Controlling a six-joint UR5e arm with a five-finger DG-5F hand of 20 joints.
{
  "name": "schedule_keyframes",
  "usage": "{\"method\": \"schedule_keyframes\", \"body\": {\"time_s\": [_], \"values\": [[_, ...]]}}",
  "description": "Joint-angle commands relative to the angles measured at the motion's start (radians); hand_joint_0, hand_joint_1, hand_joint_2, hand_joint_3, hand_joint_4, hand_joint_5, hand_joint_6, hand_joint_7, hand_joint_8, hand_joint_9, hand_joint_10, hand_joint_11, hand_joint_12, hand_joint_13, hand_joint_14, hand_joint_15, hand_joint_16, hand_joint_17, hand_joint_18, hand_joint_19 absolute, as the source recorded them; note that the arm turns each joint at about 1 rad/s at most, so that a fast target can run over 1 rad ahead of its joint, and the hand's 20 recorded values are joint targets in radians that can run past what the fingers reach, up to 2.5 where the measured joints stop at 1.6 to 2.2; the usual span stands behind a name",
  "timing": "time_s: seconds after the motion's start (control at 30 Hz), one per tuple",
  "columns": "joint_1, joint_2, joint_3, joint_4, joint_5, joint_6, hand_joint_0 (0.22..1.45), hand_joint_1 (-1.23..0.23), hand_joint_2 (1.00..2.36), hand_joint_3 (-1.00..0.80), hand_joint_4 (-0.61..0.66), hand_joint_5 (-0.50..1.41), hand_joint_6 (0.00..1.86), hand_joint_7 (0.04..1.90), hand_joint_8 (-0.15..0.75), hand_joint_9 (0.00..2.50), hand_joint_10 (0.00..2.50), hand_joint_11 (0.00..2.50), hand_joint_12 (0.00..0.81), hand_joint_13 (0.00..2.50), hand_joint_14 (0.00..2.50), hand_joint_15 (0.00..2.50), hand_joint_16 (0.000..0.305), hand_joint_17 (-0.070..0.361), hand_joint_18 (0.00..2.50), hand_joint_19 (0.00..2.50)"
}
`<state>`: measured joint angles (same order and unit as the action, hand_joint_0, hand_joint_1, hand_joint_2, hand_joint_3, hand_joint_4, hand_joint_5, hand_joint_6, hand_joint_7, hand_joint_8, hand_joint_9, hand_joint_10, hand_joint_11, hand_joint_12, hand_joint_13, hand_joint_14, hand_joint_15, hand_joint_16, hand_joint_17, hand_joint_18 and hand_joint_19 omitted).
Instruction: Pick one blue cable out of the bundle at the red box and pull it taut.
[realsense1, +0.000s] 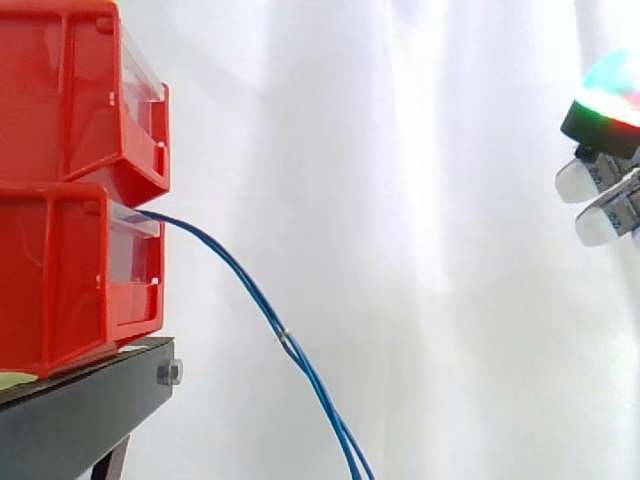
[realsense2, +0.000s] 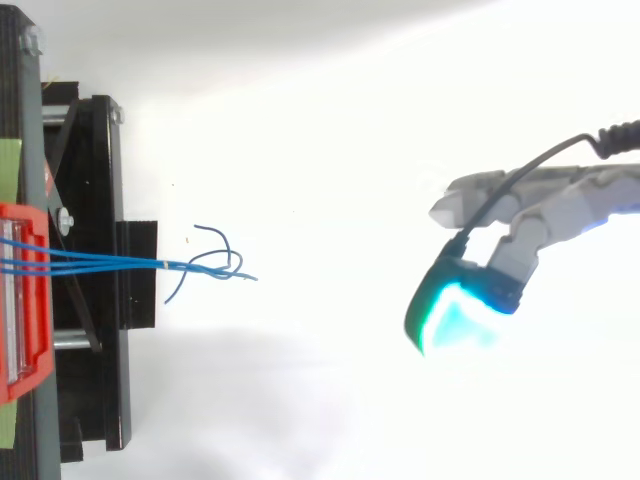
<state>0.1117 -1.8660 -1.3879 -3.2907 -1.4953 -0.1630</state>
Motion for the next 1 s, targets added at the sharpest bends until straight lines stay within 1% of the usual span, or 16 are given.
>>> {"method": "schedule_keyframes", "body": {"time_s": [0.0, 0.03, 0.07, 0.13, 0.17, 0.2, 0.23, 0.3, 0.33, 0.37, 0.43, 0.47, 0.73, 0.8, 0.87, 0.97], "values": [[0.000, -0.012, 0.000, 0.071, -0.014, -0.006, 0.44, -0.55, 1.00, -0.50, 0.18, -0.26, 0.50, 0.67, 0.213, 0.00, 0.00, 0.00, 0.355, 0.00, 0.00, 0.10, 0.056, 0.127, 0.00, 0.14], [0.000, -0.012, 0.001, 0.086, -0.016, -0.015, 0.44, -0.55, 1.00, -0.50, 0.18, -0.26, 0.50, 0.67, 0.213, 0.00, 0.00, 0.00, 0.355, 0.00, 0.00, 0.09, 0.056, 0.127, 0.00, 0.14], [-0.001, -0.012, 0.000, 0.132, -0.016, -0.044, 0.44, -0.55, 1.00, -0.50, 0.18, -0.26, 0.50, 0.67, 0.213, 0.00, 0.00, 0.00, 0.355, 0.00, 0.00, 0.10, 0.057, 0.127, 0.00, 0.15], [0.000, -0.012, 0.000, 0.155, -0.014, -0.059, 0.44, -0.55, 1.00, -0.50, 0.18, -0.26, 0.50, 0.67, 0.213, 0.00, 0.00, 0.00, 0.354, 0.00, 0.00, 0.10, 0.056, 0.127, 0.00, 0.15], [-0.001, -0.035, 0.000, 0.186, -0.014, -0.063, 0.44, -0.54, 1.00, -0.50, 0.18, -0.26, 0.50, 0.67, 0.213, 0.00, 0.00, 0.00, 0.354, 0.00, 0.00, 0.10, 0.056, 0.126, 0.00, 0.15], [-0.003, -0.044, 0.000, 0.195, -0.014, -0.058, 0.44, -0.54, 1.00, -0.50, 0.18, -0.26, 0.50, 0.67, 0.213, 0.00, 0.00, 0.00, 0.355, 0.00, 0.00, 0.09, 0.056, 0.126, 0.00, 0.15], [-0.004, -0.068, 0.000, 0.204, -0.016, -0.052, 0.44, -0.54, 1.00, -0.50, 0.18, -0.26, 0.50, 0.67, 0.213, 0.00, 0.00, 0.00, 0.354, 0.00, 0.00, 0.10, 0.056, 0.126, 0.00, 0.15], [-0.007, -0.085, 0.000, 0.218, -0.017, -0.035, 0.44, -0.54, 1.00, -0.50, 0.18, -0.26, 0.50, 0.67, 0.214, 0.00, 0.00, 0.00, 0.353, 0.00, 0.00, 0.10, 0.056, 0.126, 0.00, 0.16], [-0.010, -0.108, 0.000, 0.246, -0.017, 0.000, 0.44, -0.54, 1.00, -0.50, 0.18, -0.26, 0.50, 0.67, 0.214, 0.00, 0.00, 0.00, 0.353, 0.00, 0.00, 0.10, 0.056, 0.126, 0.00, 0.15], [-0.012, -0.114, 0.000, 0.255, -0.017, 0.011, 0.44, -0.54, 1.00, -0.50, 0.18, -0.26, 0.50, 0.67, 0.216, 0.00, 0.00, 0.00, 0.354, 0.00, 0.00, 0.09, 0.056, 0.126, 0.00, 0.16], [-0.010, -0.119, 0.000, 0.270, -0.017, 0.020, 0.44, -0.54, 1.00, -0.50, 0.18, -0.26, 0.50, 0.67, 0.216, 0.00, 0.00, 0.00, 0.354, 0.00, 0.00, 0.09, 0.056, 0.127, 0.00, 0.16], [-0.010, -0.124, 0.000, 0.295, -0.014, 0.014, 0.44, -0.54, 1.00, -0.50, 0.18, -0.26, 0.50, 0.67, 0.215, 0.00, 0.00, 0.00, 0.354, 0.00, 0.00, 0.09, 0.056, 0.126, 0.00, 0.15], [-0.012, -0.127, 0.000, 0.338, -0.011, -0.006, 0.45, -0.53, 1.00, -0.50, 0.18, -0.26, 0.50, 0.67, 0.215, 0.00, 0.00, 0.00, 0.354, 0.00, 0.00, 0.10, 0.056, 0.125, 0.00, 0.15], [-0.012, -0.145, 0.000, 0.345, -0.013, -0.004, 0.45, -0.54, 1.00, -0.50, 0.18, -0.26, 0.50, 0.67, 0.214, 0.00, 0.00, 0.00, 0.354, 0.00, 0.00, 0.10, 0.055, 0.125, 0.00, 0.16], [-0.014, -0.196, 0.000, 0.370, -0.013, 0.023, 0.45, -0.54, 1.00, -0.50, 0.18, -0.26, 0.50, 0.67, 0.214, 0.00, 0.00, 0.00, 0.354, 0.00, 0.00, 0.10, 0.055, 0.125, 0.00, 0.16], [-0.014, -0.228, 0.000, 0.402, -0.013, 0.066, 0.45, -0.53, 1.00, -0.50, 0.18, -0.26, 0.50, 0.67, 0.216, 0.00, 0.00, 0.00, 0.353, 0.00, 0.00, 0.10, 0.055, 0.124, 0.00, 0.16]]}}
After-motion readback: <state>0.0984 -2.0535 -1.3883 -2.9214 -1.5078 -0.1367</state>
